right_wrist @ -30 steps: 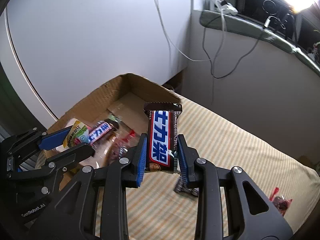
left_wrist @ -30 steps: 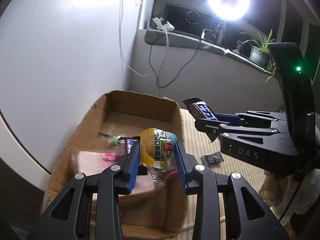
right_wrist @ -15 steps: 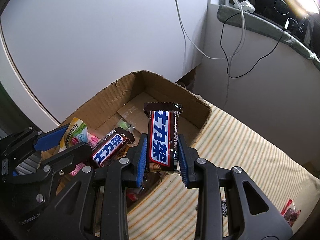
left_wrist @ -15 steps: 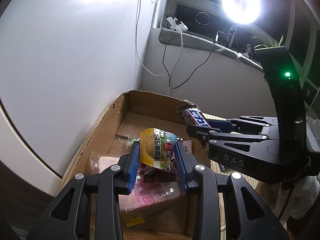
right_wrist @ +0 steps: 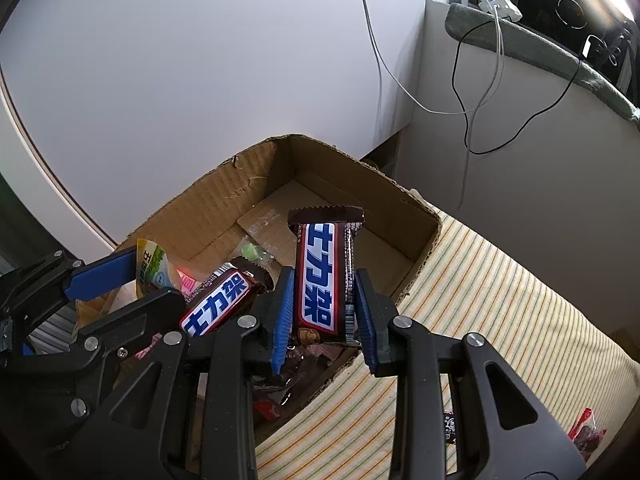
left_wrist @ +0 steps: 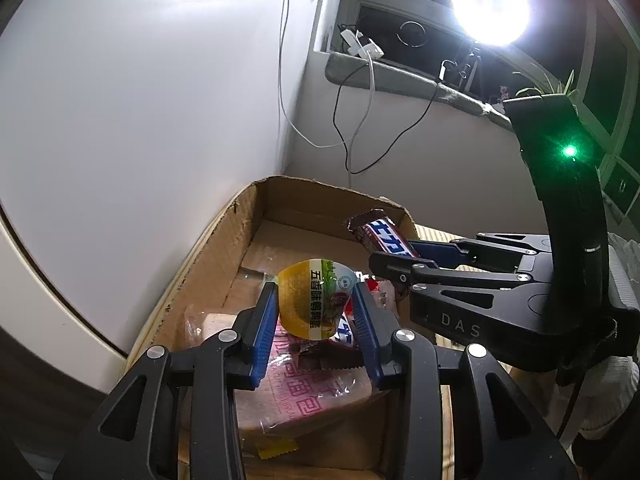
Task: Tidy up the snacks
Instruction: 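Carry the chocolate bar and jelly cup into the box and open both tools, then move both open tools back toward the dark wrapped candy on the bed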
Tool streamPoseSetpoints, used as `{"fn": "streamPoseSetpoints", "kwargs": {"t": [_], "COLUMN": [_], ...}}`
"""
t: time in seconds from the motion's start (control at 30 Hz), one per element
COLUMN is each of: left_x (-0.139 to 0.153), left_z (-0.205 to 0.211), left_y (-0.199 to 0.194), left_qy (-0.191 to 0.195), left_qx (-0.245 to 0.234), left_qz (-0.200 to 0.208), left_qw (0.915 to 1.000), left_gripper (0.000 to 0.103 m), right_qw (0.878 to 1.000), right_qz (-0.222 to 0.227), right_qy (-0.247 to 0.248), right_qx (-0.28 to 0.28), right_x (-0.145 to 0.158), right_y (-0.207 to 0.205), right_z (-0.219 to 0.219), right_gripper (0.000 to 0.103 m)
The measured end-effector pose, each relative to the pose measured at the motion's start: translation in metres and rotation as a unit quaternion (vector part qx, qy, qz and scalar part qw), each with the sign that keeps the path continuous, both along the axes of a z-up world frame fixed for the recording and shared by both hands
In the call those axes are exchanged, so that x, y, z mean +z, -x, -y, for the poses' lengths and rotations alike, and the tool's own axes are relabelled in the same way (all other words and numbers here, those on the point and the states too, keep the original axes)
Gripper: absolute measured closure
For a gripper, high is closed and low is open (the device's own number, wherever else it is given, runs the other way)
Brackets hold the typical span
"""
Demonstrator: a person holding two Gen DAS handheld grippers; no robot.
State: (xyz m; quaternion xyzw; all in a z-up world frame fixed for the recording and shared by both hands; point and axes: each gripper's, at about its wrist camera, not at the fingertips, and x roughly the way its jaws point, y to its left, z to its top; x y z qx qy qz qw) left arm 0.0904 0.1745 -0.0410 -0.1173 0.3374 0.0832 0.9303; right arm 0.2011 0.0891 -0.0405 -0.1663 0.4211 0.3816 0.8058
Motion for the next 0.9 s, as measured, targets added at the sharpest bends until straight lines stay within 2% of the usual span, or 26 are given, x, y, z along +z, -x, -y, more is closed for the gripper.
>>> {"fn": "streamPoseSetpoints", "kwargs": {"t": [0.03, 0.13, 0.17, 0.3, 0.33, 0.37, 0.47, 0.53, 0.9], "left_x": [0.0, 0.0, 0.0, 0.002, 0.003, 0.003, 0.006, 0.008, 0.019], "left_z": [0.0, -0.001, -0.001, -0.001, -0.001, -0.001, 0.001, 0.001, 0.015], "left_y": [0.0, 0.0, 0.0, 0.002, 0.003, 0.003, 0.006, 0.008, 0.021], "left_qy": [0.0, -0.001, -0.001, -0.001, -0.002, -0.002, -0.005, -0.005, -0.011], "left_qx": [0.0, 0.002, 0.003, 0.004, 0.004, 0.004, 0.005, 0.008, 0.007], "left_qz": [0.0, -0.001, -0.001, 0.002, 0.003, 0.004, 0.007, 0.009, 0.02], "left_qw": [1.0, 1.0, 1.0, 1.0, 1.0, 1.0, 1.0, 0.9999, 0.9997], "left_gripper": [0.066, 0.065, 0.065, 0.062, 0.061, 0.06, 0.049, 0.046, 0.043], "right_qw": [1.0, 1.0, 1.0, 1.0, 1.0, 1.0, 0.999, 0.999, 0.997], "right_qz": [0.001, 0.011, 0.014, 0.023, 0.024, 0.026, 0.036, 0.039, 0.049], "right_qy": [0.0, -0.003, -0.005, -0.006, -0.006, -0.006, -0.009, -0.014, -0.029], "right_qx": [0.0, -0.002, -0.003, -0.006, -0.008, -0.01, -0.017, -0.022, -0.045], "right_x": [0.0, 0.003, 0.004, 0.009, 0.01, 0.011, 0.016, 0.02, 0.037], "right_y": [0.0, 0.002, 0.002, 0.004, 0.003, 0.004, 0.006, 0.006, 0.012], "right_z": [0.0, 0.0, 0.001, 0.004, 0.004, 0.006, 0.011, 0.016, 0.048], "right_gripper": [0.071, 0.053, 0.05, 0.049, 0.045, 0.036, 0.027, 0.022, 0.022]}}
